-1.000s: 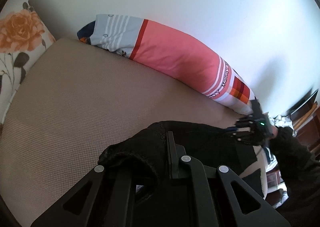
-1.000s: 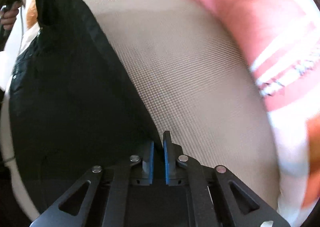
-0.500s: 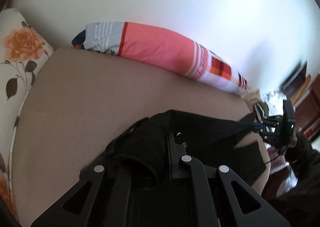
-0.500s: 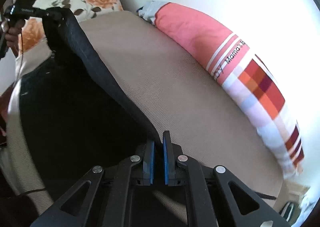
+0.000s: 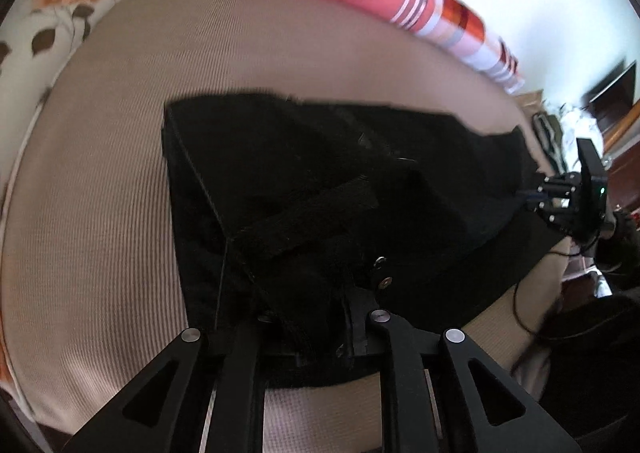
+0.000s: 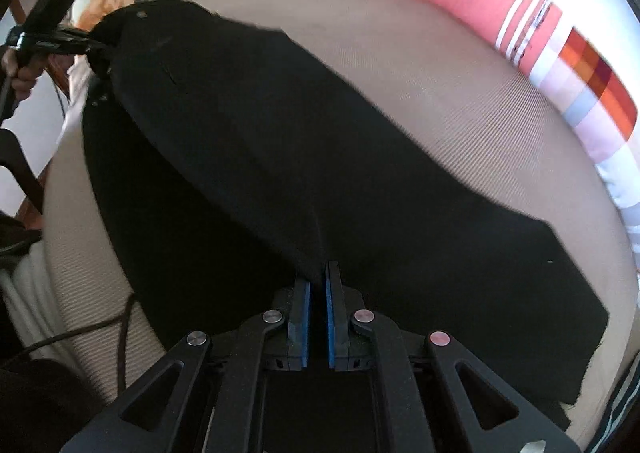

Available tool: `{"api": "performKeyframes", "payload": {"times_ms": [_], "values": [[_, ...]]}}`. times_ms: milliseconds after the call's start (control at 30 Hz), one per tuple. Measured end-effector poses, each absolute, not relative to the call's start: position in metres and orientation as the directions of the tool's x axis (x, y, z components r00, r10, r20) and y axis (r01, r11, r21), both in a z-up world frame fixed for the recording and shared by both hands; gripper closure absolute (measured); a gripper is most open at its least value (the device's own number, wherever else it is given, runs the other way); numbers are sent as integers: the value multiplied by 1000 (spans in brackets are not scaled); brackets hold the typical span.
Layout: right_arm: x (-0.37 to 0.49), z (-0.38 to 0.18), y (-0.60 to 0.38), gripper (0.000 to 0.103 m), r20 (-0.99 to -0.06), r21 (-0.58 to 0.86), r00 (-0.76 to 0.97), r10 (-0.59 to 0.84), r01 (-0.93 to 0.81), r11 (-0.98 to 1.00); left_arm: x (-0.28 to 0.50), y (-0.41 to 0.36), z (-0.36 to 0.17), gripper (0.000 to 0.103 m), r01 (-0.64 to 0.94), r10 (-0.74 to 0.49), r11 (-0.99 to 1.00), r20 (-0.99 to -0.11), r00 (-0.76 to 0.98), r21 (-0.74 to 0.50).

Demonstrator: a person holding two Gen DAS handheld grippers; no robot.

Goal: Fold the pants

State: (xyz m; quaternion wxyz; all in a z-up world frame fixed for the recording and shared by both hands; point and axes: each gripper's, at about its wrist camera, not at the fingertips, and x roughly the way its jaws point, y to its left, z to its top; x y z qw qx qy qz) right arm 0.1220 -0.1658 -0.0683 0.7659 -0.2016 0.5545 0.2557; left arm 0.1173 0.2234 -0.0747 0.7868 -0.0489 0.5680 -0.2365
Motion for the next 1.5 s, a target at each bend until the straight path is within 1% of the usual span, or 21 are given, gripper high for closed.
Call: {"api": "performKeyframes", "payload": {"times_ms": [33,67,100,133,200,300,400,467,567,667,733,767,833,1000,1067,1100,1167,1200,1233,1333,1500], "values": [[120,-72,-165,98,-955,-22,246,163,-612,790,115,224,-77,76,313,-409,891,-881,238,-329],[122,-76,-164,98,-959,-23,238,156,-610,792,113,225,-77,73,311,-394,897,-888,236,-315],[122,-79,-162,98,-960,-30,239,148,-610,792,111,227,-76,61,306,-375,905,-895,242,-296],[122,-81,-162,98,-960,-31,238,145,-609,793,110,230,-73,46,298,-353,914,-902,251,-275],[123,-82,-160,98,-962,-33,236,139,-601,799,105,237,-67,30,275,-310,932,-914,262,-237],[123,-82,-158,98,-961,-37,241,136,-599,800,96,246,-53,30,266,-320,931,-910,265,-250],[121,-83,-156,97,-960,-44,248,133,-598,800,86,247,-34,30,284,-290,937,-906,307,-204],[119,-83,-156,97,-959,-36,248,140,-591,806,82,252,-23,30,277,-292,939,-901,320,-205],[116,-85,-158,97,-956,-29,252,148,-587,809,85,266,-12,30,141,-357,934,-878,320,-328],[112,-86,-159,96,-954,-38,262,147,-591,806,87,271,-3,30,17,-397,909,-855,333,-416],[111,-85,-160,96,-952,-39,267,148,-589,807,90,267,-3,30,-71,-456,862,-830,322,-502],[110,-85,-160,96,-952,-41,269,148,-589,807,90,265,-7,31,-139,-478,832,-822,311,-536],[108,-85,-161,96,-950,-40,273,151,-587,809,90,256,-17,32,-216,-491,806,-826,276,-551],[106,-83,-163,96,-946,-32,280,163,-582,812,88,247,-51,40,-380,-487,758,-847,213,-531],[106,-83,-164,96,-944,-32,284,166,-581,813,88,247,-62,48,-413,-477,748,-854,210,-519],[106,-83,-165,96,-944,-31,285,167,-581,814,89,247,-67,55,-431,-475,737,-853,217,-520],[105,-82,-167,96,-942,-28,289,171,-575,818,92,248,-77,65,-455,-472,721,-851,230,-523],[106,-81,-168,96,-941,-20,289,176,-567,823,94,247,-77,76,-458,-454,725,-857,242,-514],[106,-80,-170,97,-940,-15,291,179,-558,830,95,246,-76,81,-447,-449,731,-857,254,-516],[101,-63,-172,98,-923,-36,340,180,-542,840,108,237,-43,86,-294,-420,801,-840,342,-521],[82,-16,-170,98,-889,-70,415,193,-540,839,128,246,-9,86,-164,-442,830,-808,390,-533]]}}
